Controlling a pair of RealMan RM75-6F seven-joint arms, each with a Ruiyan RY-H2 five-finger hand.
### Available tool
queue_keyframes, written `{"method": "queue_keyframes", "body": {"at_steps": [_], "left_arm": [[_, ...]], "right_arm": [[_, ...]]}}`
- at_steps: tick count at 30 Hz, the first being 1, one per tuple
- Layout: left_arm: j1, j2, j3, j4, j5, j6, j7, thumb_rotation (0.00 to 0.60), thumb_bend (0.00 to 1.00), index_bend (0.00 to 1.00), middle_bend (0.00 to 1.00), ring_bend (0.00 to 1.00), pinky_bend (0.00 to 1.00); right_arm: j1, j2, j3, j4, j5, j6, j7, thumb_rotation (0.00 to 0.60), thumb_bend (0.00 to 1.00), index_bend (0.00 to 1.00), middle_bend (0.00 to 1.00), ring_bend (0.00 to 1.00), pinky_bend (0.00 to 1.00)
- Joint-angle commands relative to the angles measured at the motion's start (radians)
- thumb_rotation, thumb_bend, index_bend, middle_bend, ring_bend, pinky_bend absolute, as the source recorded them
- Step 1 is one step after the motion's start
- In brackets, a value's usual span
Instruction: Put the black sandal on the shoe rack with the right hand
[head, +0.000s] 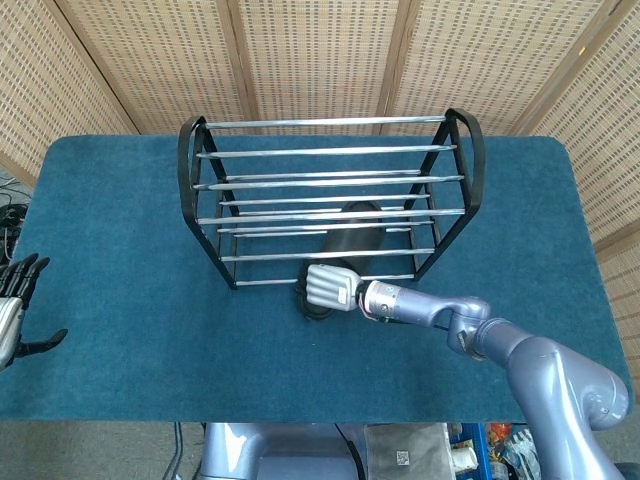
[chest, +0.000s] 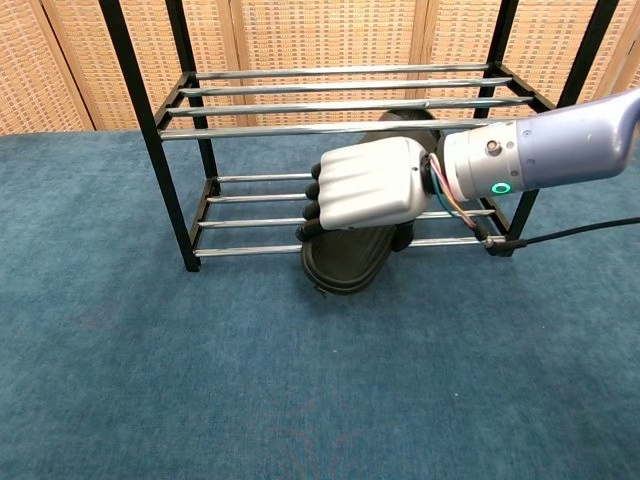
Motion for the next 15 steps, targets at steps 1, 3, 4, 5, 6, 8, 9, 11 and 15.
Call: {"method": "queue_keyframes", "body": {"at_steps": [1,3,4,5,6,8,9,11,15], "left_arm": [[0.001,0.0,0.0,-0.001,0.0,0.002,0.001,0.6,0.22,0.0,0.0,0.0,0.0],[0.001,0.0,0.0,-0.001,-0.001,0.002,0.0,0.6,0.22,0.0,0.0,0.0,0.0],[0.0,0.0,0.0,0.0,-0.001,0.002,0.0,0.6,0.22,0.0,0.0,0.0,0.0],[0.0,0.0,0.0,0.0,-0.002,0.001,-0.001,0.6,0.22,0.0,0.0,0.0,0.0],[0.0,0.0,0.0,0.0,-0.002,0.001,-0.002,0.6,0.22,0.0,0.0,0.0,0.0],[-0.001,0.001,0.0,0.002,-0.002,-0.001,-0.006,0.6,0.22,0.0,0.0,0.0,0.0],[-0.001,0.001,0.0,0.003,-0.003,-0.002,-0.007,0.6,0.22,0.0,0.0,0.0,0.0],[-0.003,0.001,0.001,0.004,-0.003,-0.004,-0.008,0.6,0.22,0.0,0.0,0.0,0.0],[-0.004,0.002,0.003,0.003,0.001,-0.005,-0.008,0.6,0.22,0.0,0.0,0.0,0.0]], "right_arm": [[0.002,-0.007,0.001,0.008,0.005,-0.008,-0.008,0.6,0.66,0.49,0.35,0.29,0.4],[0.002,-0.014,0.009,0.019,0.019,-0.03,-0.031,0.6,0.66,0.47,0.3,0.22,0.39],[0.001,-0.015,0.012,0.02,0.023,-0.033,-0.038,0.6,0.66,0.46,0.28,0.2,0.38],[-0.001,-0.018,0.018,0.024,0.029,-0.036,-0.053,0.6,0.66,0.45,0.26,0.17,0.38],[-0.002,-0.019,0.021,0.027,0.034,-0.037,-0.062,0.6,0.66,0.44,0.23,0.15,0.37],[-0.003,-0.016,0.024,0.029,0.042,-0.049,-0.084,0.6,0.66,0.4,0.18,0.12,0.35],[-0.003,-0.014,0.025,0.027,0.044,-0.051,-0.091,0.6,0.66,0.36,0.13,0.09,0.33],[-0.004,-0.009,0.025,0.023,0.045,-0.052,-0.111,0.6,0.64,0.26,0.05,0.04,0.27],[-0.015,-0.002,0.042,0.01,0.066,-0.074,-0.207,0.6,0.24,0.01,0.0,0.0,0.03]]}}
